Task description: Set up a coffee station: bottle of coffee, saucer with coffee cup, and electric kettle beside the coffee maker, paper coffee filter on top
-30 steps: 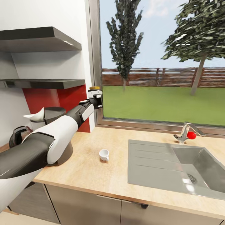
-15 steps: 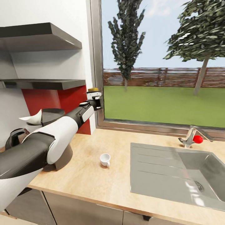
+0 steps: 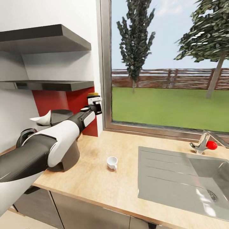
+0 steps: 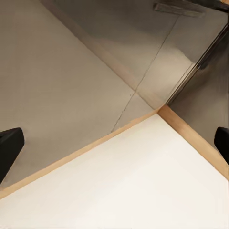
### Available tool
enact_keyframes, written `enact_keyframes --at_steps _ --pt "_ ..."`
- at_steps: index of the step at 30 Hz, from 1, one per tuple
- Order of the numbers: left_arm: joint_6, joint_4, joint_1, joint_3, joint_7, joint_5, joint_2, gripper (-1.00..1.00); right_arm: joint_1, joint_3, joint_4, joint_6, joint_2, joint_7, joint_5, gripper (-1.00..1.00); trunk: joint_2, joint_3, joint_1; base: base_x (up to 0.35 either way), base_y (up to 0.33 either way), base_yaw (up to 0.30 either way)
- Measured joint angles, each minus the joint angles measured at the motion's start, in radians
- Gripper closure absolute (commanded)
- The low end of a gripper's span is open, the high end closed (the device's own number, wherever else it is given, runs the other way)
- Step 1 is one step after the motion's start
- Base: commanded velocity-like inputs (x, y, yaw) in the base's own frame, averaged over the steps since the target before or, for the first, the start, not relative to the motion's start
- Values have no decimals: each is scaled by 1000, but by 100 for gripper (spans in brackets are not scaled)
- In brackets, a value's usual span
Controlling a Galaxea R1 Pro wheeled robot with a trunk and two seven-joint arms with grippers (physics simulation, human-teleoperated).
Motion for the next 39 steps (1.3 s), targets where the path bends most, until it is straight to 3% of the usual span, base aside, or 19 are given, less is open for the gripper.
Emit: enact_keyframes --at_steps 1,2,3,5,6,7,8,9,10,13,16,39 --pt "-1 1 0 0 0 0 0 100 0 21 -20 0 8 18 21 -100 0 0 0 0 0 2" --pt "-3 1 0 -1 0 1 0 100 0 185 -81 2 33 119 219 -100 0 0 0 0 0 1" --pt "-4 1 0 -2 0 1 0 100 0 223 -91 1 40 137 266 -100 0 0 0 0 0 0" --pt "-4 0 0 -2 0 1 0 100 -2 245 -101 1 46 148 311 -100 0 0 0 0 0 0" --pt "-4 0 0 -2 0 1 0 100 -3 266 -125 1 51 156 355 -100 0 0 0 0 0 0" --pt "-5 1 0 -1 0 2 0 100 -5 308 -232 1 58 168 444 -100 0 0 0 0 0 0" --pt "-5 2 0 -2 0 1 0 100 -5 320 -311 1 59 171 463 -100 0 0 0 0 0 0" --pt "-5 1 0 -2 0 1 0 100 -4 336 -381 53 59 174 480 -100 0 0 0 0 0 0" --pt "-5 1 0 -2 0 1 0 100 -3 357 -429 150 60 175 491 -100 0 0 0 0 0 0" --pt "-5 0 0 -1 0 1 0 100 -3 391 -448 239 60 175 496 -100 0 0 0 0 0 0" --pt "-5 0 0 -1 0 1 0 100 -2 407 -454 277 61 176 498 -100 0 0 0 75 -45 0" --pt "-3 4 0 0 3 2 0 100 -2 413 -452 291 61 174 498 -100 0 0 0 -2 -129 54"
